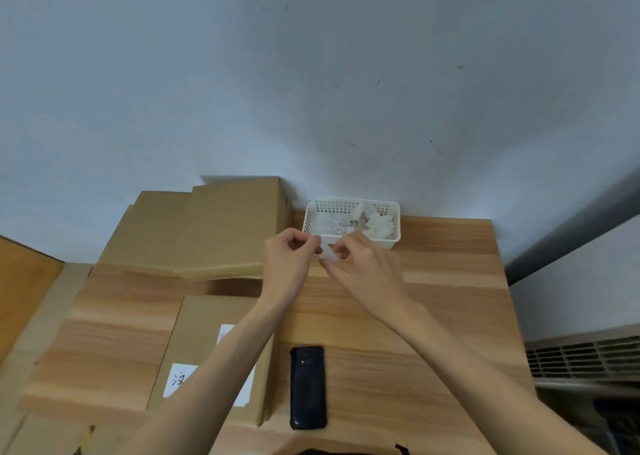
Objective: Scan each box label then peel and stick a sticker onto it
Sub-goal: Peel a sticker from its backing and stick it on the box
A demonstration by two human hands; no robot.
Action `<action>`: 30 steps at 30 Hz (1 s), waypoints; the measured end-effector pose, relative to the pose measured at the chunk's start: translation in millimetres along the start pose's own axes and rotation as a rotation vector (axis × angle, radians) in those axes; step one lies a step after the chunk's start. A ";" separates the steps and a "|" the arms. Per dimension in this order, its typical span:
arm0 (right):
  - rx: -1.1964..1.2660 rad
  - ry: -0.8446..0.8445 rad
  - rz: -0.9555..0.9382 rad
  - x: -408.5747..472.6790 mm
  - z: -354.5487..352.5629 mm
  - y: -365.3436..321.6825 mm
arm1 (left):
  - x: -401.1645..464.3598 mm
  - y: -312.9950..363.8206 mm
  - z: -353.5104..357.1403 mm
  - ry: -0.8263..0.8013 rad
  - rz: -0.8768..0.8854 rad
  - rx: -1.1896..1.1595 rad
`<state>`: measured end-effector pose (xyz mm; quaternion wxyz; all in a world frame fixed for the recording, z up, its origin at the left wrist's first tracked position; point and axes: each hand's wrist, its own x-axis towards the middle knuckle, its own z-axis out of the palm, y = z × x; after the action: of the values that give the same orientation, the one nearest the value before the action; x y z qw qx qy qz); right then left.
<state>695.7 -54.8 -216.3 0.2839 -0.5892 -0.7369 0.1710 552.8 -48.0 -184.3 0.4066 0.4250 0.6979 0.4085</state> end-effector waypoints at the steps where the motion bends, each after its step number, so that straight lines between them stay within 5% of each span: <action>1: -0.031 0.026 -0.036 -3.6 3.2 -1.4 | -5.0 -0.6 -2.7 0.002 0.005 -0.004; 9: -0.047 0.116 -0.103 -19.5 20.0 -26.8 | -29.8 -24.6 -40.0 -0.001 0.019 -0.082; 15: 0.359 -0.061 0.195 -18.8 37.6 -51.7 | -23.9 -67.0 -95.9 0.141 -0.067 -0.117; 20: 0.548 -0.154 0.325 -19.9 66.3 -81.2 | -17.4 -101.2 -141.0 0.091 -0.139 -0.086; 30: 0.549 -0.195 0.539 -21.2 154.3 -122.8 | 32.2 -164.9 -212.0 0.027 -0.219 -0.043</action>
<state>508.4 -92.9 -269.3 0.3045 -0.6445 -0.5064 0.4852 305.9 -116.1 -271.2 0.4482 0.3319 0.7368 0.3822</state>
